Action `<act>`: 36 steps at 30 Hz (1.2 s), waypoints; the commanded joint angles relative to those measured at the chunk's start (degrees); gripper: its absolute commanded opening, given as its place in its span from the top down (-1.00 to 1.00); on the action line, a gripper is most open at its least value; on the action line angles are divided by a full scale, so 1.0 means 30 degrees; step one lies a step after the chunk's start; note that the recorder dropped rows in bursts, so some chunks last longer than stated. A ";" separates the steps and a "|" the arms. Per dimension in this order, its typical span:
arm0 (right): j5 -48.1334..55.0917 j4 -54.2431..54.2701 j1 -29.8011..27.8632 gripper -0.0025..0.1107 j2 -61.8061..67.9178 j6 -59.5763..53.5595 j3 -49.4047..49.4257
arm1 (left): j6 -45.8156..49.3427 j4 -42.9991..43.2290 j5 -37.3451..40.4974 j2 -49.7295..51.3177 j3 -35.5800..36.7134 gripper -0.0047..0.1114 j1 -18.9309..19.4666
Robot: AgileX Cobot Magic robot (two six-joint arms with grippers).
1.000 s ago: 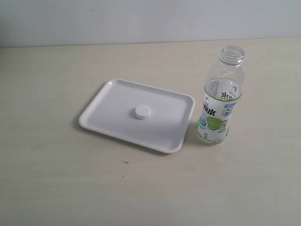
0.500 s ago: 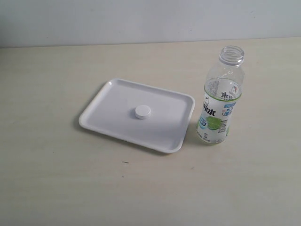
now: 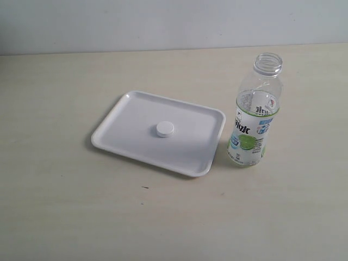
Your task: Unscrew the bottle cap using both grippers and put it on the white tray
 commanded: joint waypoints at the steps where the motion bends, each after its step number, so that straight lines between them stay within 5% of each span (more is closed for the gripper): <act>1: -0.0097 0.0008 0.0027 0.96 -0.0116 0.0002 0.0101 | 0.0514 0.0517 -0.0062 -0.0106 -0.0009 0.92 0.0069; 36: 0.0030 0.0008 0.0027 0.96 -0.0116 -0.0008 0.0101 | 0.1436 0.0517 0.0017 -0.0106 -0.0009 0.92 0.0069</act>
